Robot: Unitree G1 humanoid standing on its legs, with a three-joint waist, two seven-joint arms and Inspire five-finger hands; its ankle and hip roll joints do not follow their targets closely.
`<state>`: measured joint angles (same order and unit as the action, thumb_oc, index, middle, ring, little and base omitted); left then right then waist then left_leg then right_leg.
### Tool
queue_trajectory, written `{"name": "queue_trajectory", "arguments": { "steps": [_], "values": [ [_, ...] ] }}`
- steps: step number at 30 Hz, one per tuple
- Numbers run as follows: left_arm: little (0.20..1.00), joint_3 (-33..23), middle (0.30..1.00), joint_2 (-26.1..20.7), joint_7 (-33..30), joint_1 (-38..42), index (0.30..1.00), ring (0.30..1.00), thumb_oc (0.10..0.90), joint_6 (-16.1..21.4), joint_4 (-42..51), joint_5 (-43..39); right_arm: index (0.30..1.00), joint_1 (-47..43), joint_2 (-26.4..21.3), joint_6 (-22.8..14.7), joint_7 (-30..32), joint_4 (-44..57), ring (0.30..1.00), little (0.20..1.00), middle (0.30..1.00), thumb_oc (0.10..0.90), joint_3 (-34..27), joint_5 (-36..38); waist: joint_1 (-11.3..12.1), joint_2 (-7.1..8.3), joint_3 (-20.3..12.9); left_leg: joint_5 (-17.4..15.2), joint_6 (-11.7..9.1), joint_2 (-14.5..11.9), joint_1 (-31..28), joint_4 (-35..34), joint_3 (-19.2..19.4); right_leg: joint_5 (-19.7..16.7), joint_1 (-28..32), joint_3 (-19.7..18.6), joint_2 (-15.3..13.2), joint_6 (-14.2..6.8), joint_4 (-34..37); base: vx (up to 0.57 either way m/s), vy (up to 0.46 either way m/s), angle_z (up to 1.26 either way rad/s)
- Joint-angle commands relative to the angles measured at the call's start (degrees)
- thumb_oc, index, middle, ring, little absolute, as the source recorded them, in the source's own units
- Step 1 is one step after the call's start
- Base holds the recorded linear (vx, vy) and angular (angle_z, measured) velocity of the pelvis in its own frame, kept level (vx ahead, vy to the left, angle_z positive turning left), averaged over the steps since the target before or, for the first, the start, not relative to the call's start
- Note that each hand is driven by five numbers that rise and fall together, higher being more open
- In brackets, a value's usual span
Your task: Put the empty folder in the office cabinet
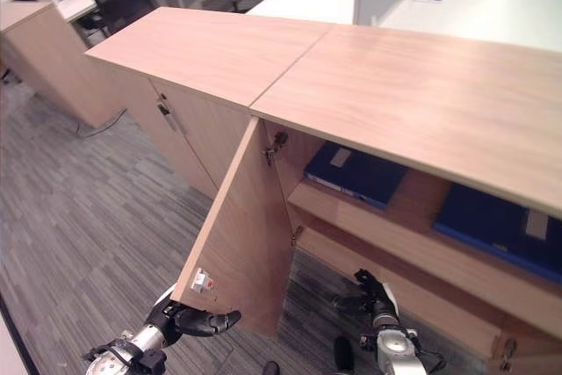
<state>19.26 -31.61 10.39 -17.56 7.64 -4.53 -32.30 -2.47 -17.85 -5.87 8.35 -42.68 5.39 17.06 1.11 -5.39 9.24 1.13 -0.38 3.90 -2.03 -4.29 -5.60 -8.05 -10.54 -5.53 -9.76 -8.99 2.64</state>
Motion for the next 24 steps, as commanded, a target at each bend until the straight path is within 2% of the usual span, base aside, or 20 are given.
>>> {"name": "queue_trajectory", "arguments": {
  "steps": [1,3,4,5,6,7,8,10,12,14,16,18,19,20,21,22,23,24],
  "values": [
    [0.900,1.7,0.900,4.2,4.7,15.7,0.900,0.900,0.800,4.0,8.6,-4.5,0.900,-2.6,-0.3,-2.8,0.9,5.8,0.900,0.900,0.900,0.800,2.5,2.1,-5.1,0.61,0.3,-5.9,-3.5,-6.5,-3.4,-0.3,4.3,5.3,1.9,12.1,-1.3,-3.8,-9.0,-0.08,0.004,-1.35],
    [0.900,2.3,0.900,4.5,4.1,17.1,0.900,0.900,0.800,3.9,9.2,-3.9,0.900,-2.8,1.0,-2.5,1.2,5.8,0.900,0.900,0.900,0.800,2.4,2.1,-4.8,0.39,0.8,-5.6,-3.4,-7.1,-3.9,-0.6,8.2,4.6,0.3,20.0,-4.9,-4.0,-12.6,-0.16,-0.025,-1.49],
    [0.900,2.7,0.900,4.6,3.7,17.8,0.900,0.900,0.800,3.6,9.6,-3.0,0.900,-2.9,1.9,-2.1,1.5,5.2,0.900,0.900,0.900,0.800,2.6,1.7,-4.1,0.24,0.9,-5.1,-3.1,-7.8,-3.6,-0.3,11.5,5.1,0.8,28.4,-8.6,-2.8,-15.8,-0.16,-0.051,-1.02],
    [0.900,2.8,0.900,4.6,3.6,17.9,0.900,0.900,0.800,3.7,9.5,-3.0,0.900,-2.9,1.9,-2.1,1.5,5.2,0.900,0.900,0.900,0.800,2.6,1.7,-4.1,0.28,0.9,-5.1,-3.2,-7.7,-3.7,-0.3,11.5,5.4,0.7,28.4,-8.7,-2.8,-16.2,-0.14,-0.073,-0.69],
    [0.900,2.7,0.900,4.8,3.6,18.0,0.900,0.900,0.800,3.5,9.6,-2.7,0.900,-2.6,2.3,-1.9,1.5,5.2,0.900,0.900,0.900,0.800,2.6,1.7,-3.8,0.39,0.8,-4.9,-3.1,-8.0,-3.5,-0.1,13.0,6.1,1.8,30.9,-10.0,-2.3,-17.3,-0.11,-0.123,-0.72],
    [0.900,2.3,0.900,5.0,3.9,18.0,0.900,0.900,0.800,3.5,9.6,-2.7,0.900,-1.7,2.4,-1.9,1.4,4.9,0.900,0.900,0.900,0.800,2.8,1.6,-3.6,1.22,0.2,-4.8,-3.3,-8.3,-3.6,0.1,15.4,7.0,4.8,31.6,-10.0,-2.5,-15.6,-0.12,-0.120,-0.72],
    [0.900,2.3,0.900,5.0,3.9,18.0,0.900,0.900,0.800,3.5,9.6,-2.7,0.900,-1.7,2.5,-1.9,1.4,4.9,0.900,0.900,0.900,0.800,2.8,1.6,-3.6,1.28,0.1,-4.5,-3.3,-8.2,-3.4,0.0,15.4,6.5,4.8,31.6,-10.0,-2.4,-15.1,-0.09,-0.156,-0.38],
    [0.900,2.2,0.900,5.9,3.8,16.8,0.900,0.900,0.800,3.4,9.5,-2.4,0.900,-0.6,2.8,-1.9,1.7,5.0,0.900,0.900,0.900,0.800,2.2,2.8,-3.2,2.48,-1.7,-3.8,-3.9,-8.0,-3.1,0.3,17.1,6.7,8.2,29.0,-8.6,-2.5,-9.1,0.02,-0.159,-0.43],
    [0.900,1.0,0.900,7.0,2.4,16.1,0.900,0.900,0.800,3.7,8.9,-2.8,0.900,-1.1,2.5,-1.7,1.8,5.1,0.900,0.900,0.900,0.800,3.4,3.0,-3.4,2.44,-3.1,-3.3,-4.8,-9.4,-2.7,1.4,19.7,5.5,9.3,27.5,-6.6,-2.9,-3.7,0.07,-0.209,-0.80],
    [0.900,0.3,0.900,8.6,1.1,15.6,0.900,0.900,0.800,3.6,7.6,-2.8,0.900,-0.3,1.9,-1.4,0.6,6.8,0.900,0.900,0.900,0.800,5.2,2.8,-4.5,2.96,-3.7,-3.6,-5.9,-11.6,-3.8,3.8,22.4,5.3,11.1,24.9,-3.7,-2.3,0.1,0.08,-0.280,-1.54],
    [0.900,0.1,0.900,9.2,0.6,15.9,0.900,0.900,0.800,3.6,6.9,-2.6,0.900,0.0,1.5,-1.1,0.3,7.2,0.900,0.900,0.900,0.800,5.5,2.8,-5.0,3.09,-3.2,-4.0,-6.4,-12.5,-3.5,6.6,22.7,5.8,11.5,24.0,-2.9,-1.8,0.1,0.01,-0.170,-1.49],
    [0.900,0.0,0.900,10.1,-0.7,16.4,0.900,0.900,0.800,3.6,6.3,-2.4,0.900,0.8,0.7,-1.0,0.4,8.2,0.900,0.900,0.900,0.800,5.8,2.8,-5.9,3.50,-2.5,-3.8,-7.0,-14.5,-1.7,12.2,22.4,7.1,11.9,22.4,-1.6,-0.3,-0.1,-0.01,-0.162,-0.80],
    [0.900,-0.1,0.900,10.4,-1.8,16.8,0.900,0.900,0.800,4.0,6.0,-2.3,0.900,0.8,0.3,-1.0,0.8,8.3,0.900,0.900,0.900,0.800,6.0,2.9,-5.6,3.26,-1.5,-1.2,-7.6,-15.6,-0.2,16.8,19.4,7.8,12.4,20.8,-0.4,0.5,-0.1,-0.01,-0.188,-0.47],
    [0.900,-0.4,0.900,11.5,-3.6,17.8,0.900,0.900,0.800,4.6,4.9,-2.0,0.900,0.4,-0.2,-1.2,1.5,7.3,0.900,0.900,0.900,0.800,5.6,3.5,-5.1,3.52,-0.3,1.7,-8.2,-14.7,2.9,22.1,12.6,8.2,13.0,18.6,0.9,1.9,0.5,-0.03,-0.173,-0.54],
    [0.900,-0.7,0.900,11.8,-4.2,18.0,0.900,0.900,0.800,4.7,4.5,-1.9,0.900,0.3,-0.2,-1.1,1.6,6.9,0.900,0.900,0.900,0.800,5.4,3.9,-5.3,4.15,-0.4,1.8,-8.0,-13.7,3.6,22.6,10.6,8.1,12.8,18.0,0.9,2.0,0.8,-0.04,-0.137,-0.80],
    [0.900,-0.7,0.900,11.8,-4.3,18.1,0.900,0.900,0.800,4.8,4.4,-1.9,0.900,0.3,-0.2,-1.1,1.6,6.9,0.900,0.900,0.900,0.800,5.4,3.9,-5.3,4.15,-0.3,1.7,-8.0,-13.7,3.7,22.7,10.5,8.1,12.9,18.0,0.9,1.9,0.9,0.04,-0.066,-1.06],
    [0.900,-1.4,0.900,12.5,-5.4,18.0,0.900,0.900,0.800,5.0,3.8,-1.0,0.900,1.1,-0.2,-1.2,1.6,6.6,0.900,0.900,0.900,0.800,4.9,4.6,-4.5,4.82,-0.2,-2.2,-7.0,-10.0,4.8,21.3,6.1,8.3,13.0,15.2,1.1,1.8,1.2,0.06,-0.027,-0.92],
    [0.900,-1.3,0.900,12.5,-5.4,18.0,0.900,0.900,0.800,5.0,3.8,-1.0,0.900,1.1,-0.2,-1.2,1.6,6.6,0.900,0.900,0.900,0.800,4.8,4.6,-4.5,4.85,-0.2,-2.3,-6.9,-9.9,4.7,21.4,6.1,8.4,13.0,15.2,1.0,1.8,1.2,0.12,-0.026,-0.70]
  ]
}}
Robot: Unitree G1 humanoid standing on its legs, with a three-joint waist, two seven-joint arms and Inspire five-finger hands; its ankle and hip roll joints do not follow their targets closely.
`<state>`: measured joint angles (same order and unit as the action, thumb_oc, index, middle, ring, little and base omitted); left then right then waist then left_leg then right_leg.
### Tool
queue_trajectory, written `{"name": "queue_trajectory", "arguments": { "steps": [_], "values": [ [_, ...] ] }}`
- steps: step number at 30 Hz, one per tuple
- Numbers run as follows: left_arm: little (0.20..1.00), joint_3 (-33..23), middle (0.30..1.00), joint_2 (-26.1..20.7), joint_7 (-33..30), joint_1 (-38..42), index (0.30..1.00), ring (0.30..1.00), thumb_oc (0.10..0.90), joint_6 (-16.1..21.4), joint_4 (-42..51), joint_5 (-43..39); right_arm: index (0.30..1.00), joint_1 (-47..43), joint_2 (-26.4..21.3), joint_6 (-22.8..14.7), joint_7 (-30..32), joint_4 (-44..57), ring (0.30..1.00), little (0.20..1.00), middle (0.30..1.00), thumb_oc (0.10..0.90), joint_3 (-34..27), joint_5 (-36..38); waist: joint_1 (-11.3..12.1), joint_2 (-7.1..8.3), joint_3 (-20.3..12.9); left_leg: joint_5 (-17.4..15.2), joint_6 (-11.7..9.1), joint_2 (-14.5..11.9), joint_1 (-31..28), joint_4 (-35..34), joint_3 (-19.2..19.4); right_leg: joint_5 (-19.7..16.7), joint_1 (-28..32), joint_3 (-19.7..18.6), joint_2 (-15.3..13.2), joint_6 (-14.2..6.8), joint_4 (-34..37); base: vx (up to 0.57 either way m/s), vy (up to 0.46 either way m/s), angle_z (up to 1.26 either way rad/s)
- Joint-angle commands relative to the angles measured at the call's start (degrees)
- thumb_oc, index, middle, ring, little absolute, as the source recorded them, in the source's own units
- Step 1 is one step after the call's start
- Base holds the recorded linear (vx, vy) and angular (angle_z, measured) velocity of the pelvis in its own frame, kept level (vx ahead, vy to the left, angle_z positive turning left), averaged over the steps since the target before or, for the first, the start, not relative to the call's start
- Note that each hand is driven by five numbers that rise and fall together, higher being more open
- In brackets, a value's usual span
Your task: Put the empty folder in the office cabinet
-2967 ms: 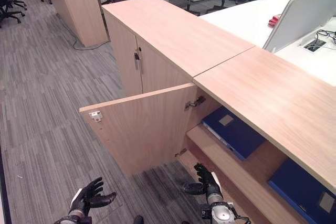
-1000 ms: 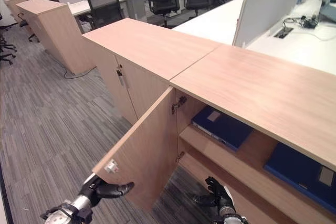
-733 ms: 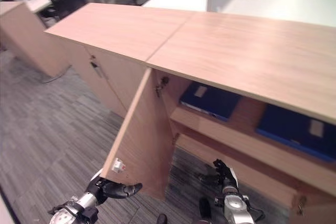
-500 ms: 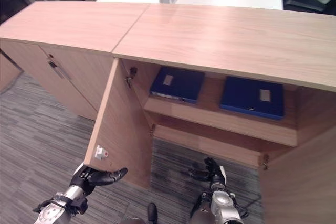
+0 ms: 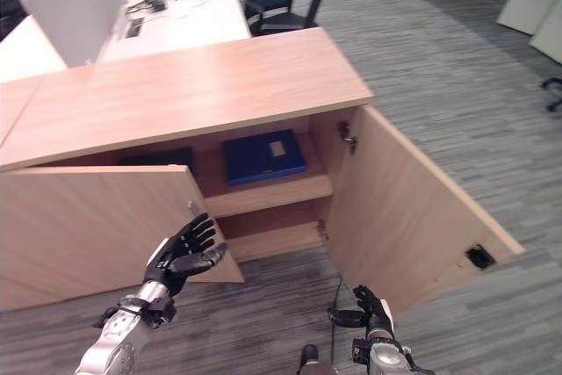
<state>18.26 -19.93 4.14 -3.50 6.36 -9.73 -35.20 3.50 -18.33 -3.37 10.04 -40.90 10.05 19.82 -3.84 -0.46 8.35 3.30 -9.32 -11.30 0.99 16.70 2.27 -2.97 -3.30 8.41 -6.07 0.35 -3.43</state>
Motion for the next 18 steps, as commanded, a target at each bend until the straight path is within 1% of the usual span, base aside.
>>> {"name": "queue_trajectory", "arguments": {
  "steps": [1,2,3,4,5,6,9,10,11,15,17,18],
  "values": [
    [0.900,-0.8,0.900,1.1,0.2,3.8,0.900,0.900,0.800,6.5,8.8,2.3,0.900,-4.6,0.3,-3.7,0.0,4.8,0.900,0.900,0.900,0.800,0.0,2.0,1.1,0.04,0.7,-6.5,2.3,7.2,2.1,-1.5,-4.0,3.6,6.1,-0.3,-2.4,-7.8,7.3,0.14,0.030,-0.52],
    [0.900,-1.2,0.900,1.7,-0.4,3.8,0.900,0.900,0.800,6.7,8.1,2.6,0.900,-4.2,0.4,-3.9,0.0,3.9,0.900,0.900,0.900,0.800,-0.3,2.1,1.7,-0.18,0.5,-7.2,2.5,8.9,2.3,-5.1,-6.9,3.9,6.2,-1.7,-2.0,-7.9,7.4,0.21,0.037,-0.93],
    [0.900,-1.6,0.900,1.7,-0.9,3.8,0.900,0.900,0.800,6.9,7.9,3.2,0.900,-4.0,0.4,-4.2,0.1,3.5,0.900,0.900,0.900,0.800,-0.7,2.3,2.3,-0.57,0.6,-5.7,2.4,10.0,3.3,-7.6,-8.8,4.3,7.0,-2.8,-1.2,-7.9,7.6,0.19,0.030,-1.07],
    [0.900,-2.4,0.900,1.8,-1.4,3.6,0.900,0.900,0.800,7.3,7.1,3.3,0.900,-4.1,0.7,-4.0,-0.2,3.0,0.900,0.900,0.900,0.800,-0.6,2.7,2.5,-0.68,0.6,-5.4,2.4,10.4,3.4,-9.3,-10.0,4.3,7.2,-3.5,-0.9,-7.8,7.5,0.18,0.008,-0.89],
    [0.900,-3.8,0.900,1.9,-2.4,4.7,0.900,0.900,0.800,7.7,4.3,4.3,0.900,-2.9,1.5,-4.1,-0.9,2.7,0.900,0.900,0.900,0.800,-0.9,2.7,1.9,-1.24,-0.2,-4.6,2.9,9.3,0.6,-13.7,-9.1,4.6,8.1,-4.1,0.3,-7.9,7.8,0.11,-0.006,-0.49],
    [0.900,-3.8,0.900,2.0,-2.4,4.7,0.900,0.900,0.800,7.7,4.3,4.3,0.900,-2.8,1.5,-4.1,-0.9,2.8,0.900,0.900,0.900,0.800,-0.9,2.7,1.9,-1.28,-0.2,-4.6,2.9,9.2,0.4,-13.9,-9.0,4.6,8.2,-4.1,0.4,-7.9,7.8,0.11,0.027,-0.43],
    [0.900,-5.9,0.900,1.0,-5.4,6.0,0.900,0.900,0.800,7.9,1.0,7.1,0.900,-1.0,1.8,-4.0,-1.6,3.6,0.900,0.900,0.900,0.800,-1.5,3.7,0.5,-1.86,-2.0,-3.9,3.0,8.2,-2.7,-17.0,-6.7,4.6,9.1,-3.8,0.0,-8.0,8.2,0.12,0.057,-0.46],
    [0.900,-5.9,0.900,1.0,-5.4,6.1,0.900,0.900,0.800,8.0,0.9,7.1,0.900,-1.0,1.8,-4.0,-1.6,3.6,0.900,0.900,0.900,0.800,-1.4,3.7,0.6,-1.86,-1.9,-3.9,3.0,8.2,-2.9,-17.2,-6.6,4.6,9.2,-3.9,0.1,-8.0,8.2,0.15,0.080,-0.39],
    [0.900,-8.5,0.900,-0.3,-7.7,7.6,0.900,0.900,0.800,7.9,-2.9,8.6,0.900,-0.5,2.0,-3.9,-2.3,4.4,0.900,0.900,0.900,0.800,-1.4,3.8,-0.2,-2.05,-2.4,-3.7,3.1,7.9,-5.2,-19.3,-5.3,4.5,9.6,-4.1,0.0,-8.1,8.2,0.12,0.084,-0.19],
    [0.900,-12.4,0.900,-1.9,-10.0,10.3,0.900,0.900,0.800,7.5,-9.7,7.8,0.900,0.6,2.1,-3.7,-3.7,5.9,0.900,0.900,0.900,0.800,-1.7,4.3,-1.0,-1.99,-3.1,-3.6,3.3,7.6,-6.9,-21.2,-3.6,4.1,9.4,-4.5,-0.3,-8.7,8.1,0.08,0.074,-0.03],
    [0.900,-14.2,0.900,-4.0,-9.6,11.0,0.900,0.900,0.800,7.9,-12.5,7.5,0.900,1.3,1.9,-3.5,-4.3,6.2,0.900,0.900,0.900,0.800,-2.7,4.0,-1.5,-1.71,-3.7,-4.0,3.5,7.7,-7.3,-21.7,-3.1,3.8,9.1,-4.6,-0.7,-9.2,8.0,0.06,0.094,-0.18],
    [0.900,-14.2,0.900,-4.0,-9.6,10.9,0.900,0.900,0.800,7.9,-12.6,7.5,0.900,1.3,1.9,-3.5,-4.3,6.2,0.900,0.900,0.900,0.800,-2.6,4.0,-1.5,-1.69,-3.7,-4.0,3.5,7.7,-7.3,-21.7,-3.1,3.8,9.1,-4.6,-0.7,-9.2,8.0,0.06,0.083,-0.05]
  ]
}}
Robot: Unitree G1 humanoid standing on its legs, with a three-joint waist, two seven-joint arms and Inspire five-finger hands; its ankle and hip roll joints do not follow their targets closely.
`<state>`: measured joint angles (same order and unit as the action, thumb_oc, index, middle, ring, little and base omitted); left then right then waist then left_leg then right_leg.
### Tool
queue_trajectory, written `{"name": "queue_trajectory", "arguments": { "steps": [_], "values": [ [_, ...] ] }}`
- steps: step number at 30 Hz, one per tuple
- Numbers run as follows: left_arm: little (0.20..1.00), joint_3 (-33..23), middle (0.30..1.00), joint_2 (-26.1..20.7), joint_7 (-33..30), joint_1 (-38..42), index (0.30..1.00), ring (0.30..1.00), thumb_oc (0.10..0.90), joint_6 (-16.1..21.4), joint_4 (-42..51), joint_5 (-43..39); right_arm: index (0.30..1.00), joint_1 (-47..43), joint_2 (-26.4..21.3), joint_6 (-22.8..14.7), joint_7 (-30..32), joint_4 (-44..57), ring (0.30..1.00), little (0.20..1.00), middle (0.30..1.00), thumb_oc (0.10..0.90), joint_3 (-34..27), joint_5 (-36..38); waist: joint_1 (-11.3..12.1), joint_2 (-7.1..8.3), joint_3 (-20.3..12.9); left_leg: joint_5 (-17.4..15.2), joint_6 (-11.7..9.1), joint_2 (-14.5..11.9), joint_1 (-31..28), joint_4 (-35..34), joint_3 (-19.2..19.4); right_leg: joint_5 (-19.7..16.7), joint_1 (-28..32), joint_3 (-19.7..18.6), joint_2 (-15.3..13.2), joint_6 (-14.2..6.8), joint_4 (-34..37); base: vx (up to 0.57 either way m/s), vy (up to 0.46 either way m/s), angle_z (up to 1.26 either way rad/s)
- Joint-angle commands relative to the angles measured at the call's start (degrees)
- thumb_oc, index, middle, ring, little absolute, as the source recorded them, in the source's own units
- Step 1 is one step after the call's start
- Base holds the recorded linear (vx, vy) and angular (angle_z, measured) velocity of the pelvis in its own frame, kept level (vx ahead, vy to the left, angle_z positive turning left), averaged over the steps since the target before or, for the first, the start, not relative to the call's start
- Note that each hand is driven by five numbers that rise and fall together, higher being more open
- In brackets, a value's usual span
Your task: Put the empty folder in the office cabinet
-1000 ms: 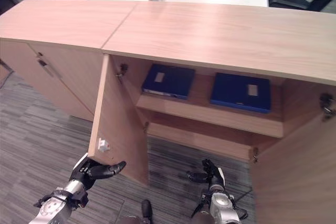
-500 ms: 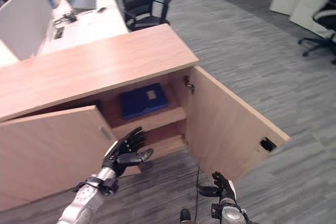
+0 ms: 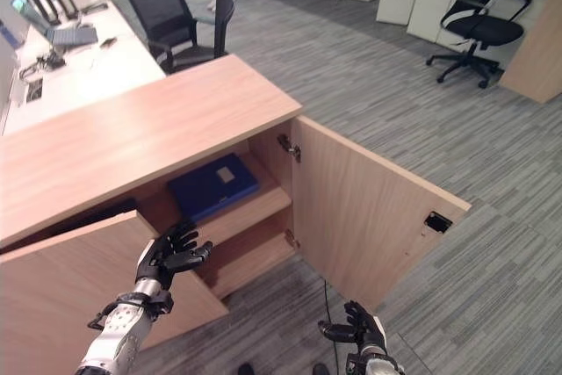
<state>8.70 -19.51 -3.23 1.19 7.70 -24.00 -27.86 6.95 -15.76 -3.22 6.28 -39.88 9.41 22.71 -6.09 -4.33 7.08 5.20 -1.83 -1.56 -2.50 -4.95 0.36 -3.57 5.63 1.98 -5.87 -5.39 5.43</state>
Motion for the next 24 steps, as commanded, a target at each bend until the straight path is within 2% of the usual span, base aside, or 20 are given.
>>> {"name": "queue_trajectory", "arguments": {
  "steps": [1,9,14,19,24],
  "values": [
    [0.900,-5.0,0.900,-4.8,-2.0,5.9,0.900,0.900,0.800,6.6,1.6,0.1,0.900,-1.9,-0.5,-3.6,-0.8,5.4,0.900,0.900,0.900,0.800,-2.1,1.1,0.7,2.25,-2.7,-6.1,-3.9,-2.1,-3.9,-0.1,-0.9,4.4,0.2,1.8,-1.0,-3.6,-0.9,0.04,0.054,-0.07],
    [0.900,-5.8,0.900,-10.0,2.3,7.6,0.900,0.900,0.800,6.0,-5.8,-1.6,0.900,-0.5,-1.0,-3.5,-3.3,6.1,0.900,0.900,0.900,0.800,-3.1,1.0,0.2,2.96,-3.8,-7.2,-3.6,-2.0,-4.9,-0.1,0.3,4.4,0.6,1.8,-1.9,-4.6,-1.3,0.05,0.070,-0.03],
    [0.900,-6.3,0.900,-18.2,5.4,12.7,0.900,0.900,0.800,5.5,-14.2,-3.3,0.900,-1.0,-1.8,-4.3,-4.8,4.5,0.900,0.900,0.900,0.800,-3.2,2.9,-0.1,3.59,-4.6,-7.8,-3.4,-1.9,-5.5,-0.1,0.8,4.0,0.6,2.1,-2.6,-5.7,-1.5,0.04,0.068,-0.01],
    [0.900,-5.8,0.900,-22.3,6.5,16.0,0.900,0.900,0.800,4.8,-19.3,-2.6,0.900,-1.4,-2.1,-4.6,-5.4,3.9,0.900,0.900,0.900,0.800,-2.5,3.6,-0.2,3.91,-4.8,-8.1,-3.3,-1.9,-5.8,-0.1,1.0,3.6,0.4,1.8,-3.0,-6.2,-1.6,0.01,0.043,-0.01],
    [0.900,-6.2,0.900,-23.7,5.9,19.6,0.900,0.900,0.800,4.7,-25.3,-2.5,0.900,-1.7,-1.8,-4.9,-5.8,2.7,0.900,0.900,0.900,0.800,-1.7,4.5,-0.4,4.45,-4.7,-8.3,-3.1,-1.7,-5.9,-0.1,1.4,3.2,-0.1,1.5,-3.2,-6.6,-1.7,0.00,0.007,0.00]
  ]
}}
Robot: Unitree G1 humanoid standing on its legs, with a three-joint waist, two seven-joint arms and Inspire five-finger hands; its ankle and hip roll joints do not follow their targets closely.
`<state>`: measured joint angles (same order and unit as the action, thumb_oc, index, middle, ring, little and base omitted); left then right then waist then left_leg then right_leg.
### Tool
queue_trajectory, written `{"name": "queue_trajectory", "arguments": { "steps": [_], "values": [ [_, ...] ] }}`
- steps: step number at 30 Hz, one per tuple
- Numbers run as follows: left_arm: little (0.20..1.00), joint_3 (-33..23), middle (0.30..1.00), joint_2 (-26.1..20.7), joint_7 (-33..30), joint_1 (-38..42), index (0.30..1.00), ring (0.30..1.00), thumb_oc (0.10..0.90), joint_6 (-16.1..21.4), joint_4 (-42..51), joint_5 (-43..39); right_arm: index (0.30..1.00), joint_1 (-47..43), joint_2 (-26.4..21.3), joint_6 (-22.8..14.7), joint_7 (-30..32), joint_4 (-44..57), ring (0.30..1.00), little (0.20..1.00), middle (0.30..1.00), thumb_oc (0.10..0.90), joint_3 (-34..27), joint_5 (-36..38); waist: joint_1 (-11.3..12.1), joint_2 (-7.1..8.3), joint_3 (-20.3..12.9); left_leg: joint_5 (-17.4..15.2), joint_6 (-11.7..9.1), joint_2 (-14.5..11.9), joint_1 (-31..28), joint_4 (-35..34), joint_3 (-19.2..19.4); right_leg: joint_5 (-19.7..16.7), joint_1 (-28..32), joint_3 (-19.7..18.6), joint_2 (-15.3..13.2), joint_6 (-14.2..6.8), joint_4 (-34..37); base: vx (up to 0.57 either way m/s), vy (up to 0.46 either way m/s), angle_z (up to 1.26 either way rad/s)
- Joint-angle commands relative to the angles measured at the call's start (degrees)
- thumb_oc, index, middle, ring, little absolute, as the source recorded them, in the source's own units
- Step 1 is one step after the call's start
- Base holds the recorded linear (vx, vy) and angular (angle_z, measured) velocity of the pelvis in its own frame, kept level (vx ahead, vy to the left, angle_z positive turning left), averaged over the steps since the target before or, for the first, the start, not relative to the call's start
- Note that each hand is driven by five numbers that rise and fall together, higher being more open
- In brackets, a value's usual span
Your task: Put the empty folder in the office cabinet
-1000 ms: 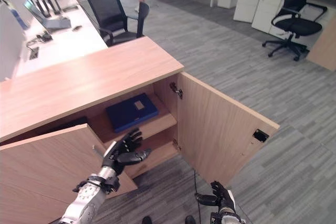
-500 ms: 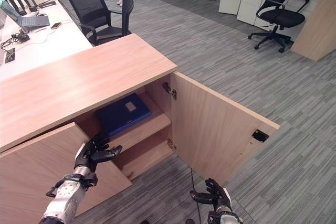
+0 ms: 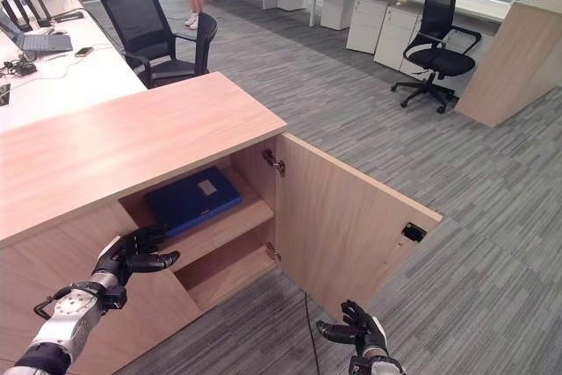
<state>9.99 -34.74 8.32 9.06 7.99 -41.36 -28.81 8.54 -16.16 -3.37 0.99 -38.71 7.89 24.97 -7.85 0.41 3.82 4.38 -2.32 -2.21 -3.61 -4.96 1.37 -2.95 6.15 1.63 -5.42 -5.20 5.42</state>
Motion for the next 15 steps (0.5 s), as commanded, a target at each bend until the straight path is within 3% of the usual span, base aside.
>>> {"name": "queue_trajectory", "arguments": {
  "steps": [1,5,7,9,11,12,13,15],
  "values": [
    [0.900,-7.8,0.900,-7.9,-6.0,11.9,0.900,0.900,0.800,4.6,-7.6,-2.2,0.900,-3.2,-1.3,-4.8,-0.4,1.5,0.900,0.900,0.900,0.800,-0.2,2.4,1.3,-0.22,-1.3,-7.5,-2.6,-1.1,-4.7,0.0,0.4,2.4,-0.7,1.8,-3.7,-6.9,-1.8,-0.04,0.019,-0.03],
    [0.900,-8.1,0.900,-2.8,-7.6,8.1,0.900,0.900,0.800,6.4,2.2,-3.1,0.900,-2.8,-0.3,-4.8,0.3,1.8,0.900,0.900,0.900,0.800,-1.2,2.3,1.7,0.06,-0.6,-7.4,-2.1,-0.8,-4.2,0.0,0.3,2.9,-2.3,1.8,-4.1,-6.9,-4.6,-0.05,0.014,-0.01],
    [0.900,-7.8,0.900,3.3,-8.1,3.4,0.900,0.900,0.800,6.9,10.8,-3.9,0.900,-3.9,0.6,-4.5,1.0,1.5,0.900,0.900,0.900,0.800,-1.8,1.5,2.8,-0.27,0.9,-7.2,-1.5,-1.0,-3.8,0.0,1.3,3.5,-5.6,3.3,-4.2,-7.0,-10.0,-0.14,0.010,-0.08],
    [0.900,-7.0,0.900,7.3,-7.5,-0.6,0.900,0.900,0.800,6.6,16.8,-4.2,0.900,-4.9,1.3,-3.7,1.7,1.5,0.900,0.900,0.900,0.800,-2.6,0.0,4.4,-1.08,2.4,-7.0,-1.5,-1.7,-3.3,0.0,3.1,3.6,-7.3,10.6,-6.6,-7.4,-13.7,-0.16,-0.015,-0.26],
    [0.900,-5.7,0.900,9.8,-5.4,-4.8,0.900,0.900,0.800,6.1,21.5,-4.0,0.900,-5.9,2.2,-3.4,2.0,1.2,0.900,0.900,0.900,0.800,-3.0,-1.0,5.9,-1.55,2.6,-6.9,-1.7,-2.5,-3.1,0.0,5.5,2.6,-7.3,18.5,-10.8,-7.1,-15.6,-0.07,-0.092,-0.68],
    [0.900,-4.8,0.900,11.0,-4.2,-6.7,0.900,0.900,0.800,5.7,22.7,-4.5,0.900,-6.1,2.6,-3.0,1.9,1.0,0.900,0.900,0.900,0.800,-2.9,-1.2,6.2,-1.46,2.4,-7.0,-1.7,-2.7,-3.1,0.0,6.5,1.9,-7.1,20.2,-12.3,-6.8,-15.4,-0.02,-0.126,-0.99],
    [0.900,-3.8,0.900,11.5,-3.2,-7.8,0.900,0.900,0.800,5.3,23.7,-4.5,0.900,-6.0,2.6,-2.8,1.7,0.9,0.900,0.900,0.900,0.800,-3.0,-1.4,6.3,-1.32,2.3,-6.9,-1.8,-2.7,-3.2,0.0,6.7,1.4,-7.0,20.2,-12.8,-6.9,-14.6,0.03,-0.133,-0.98],
    [0.900,-1.1,0.900,13.2,-1.8,-9.2,0.900,0.900,0.800,4.6,24.1,-4.5,0.900,-5.4,2.6,-2.6,1.9,0.8,0.900,0.900,0.900,0.800,-3.5,-1.3,5.5,-1.30,2.3,-6.8,-2.1,-3.0,-3.3,0.0,6.5,0.6,-8.0,16.7,-12.6,-7.2,-13.1,0.08,-0.140,-0.53]
  ]
}}
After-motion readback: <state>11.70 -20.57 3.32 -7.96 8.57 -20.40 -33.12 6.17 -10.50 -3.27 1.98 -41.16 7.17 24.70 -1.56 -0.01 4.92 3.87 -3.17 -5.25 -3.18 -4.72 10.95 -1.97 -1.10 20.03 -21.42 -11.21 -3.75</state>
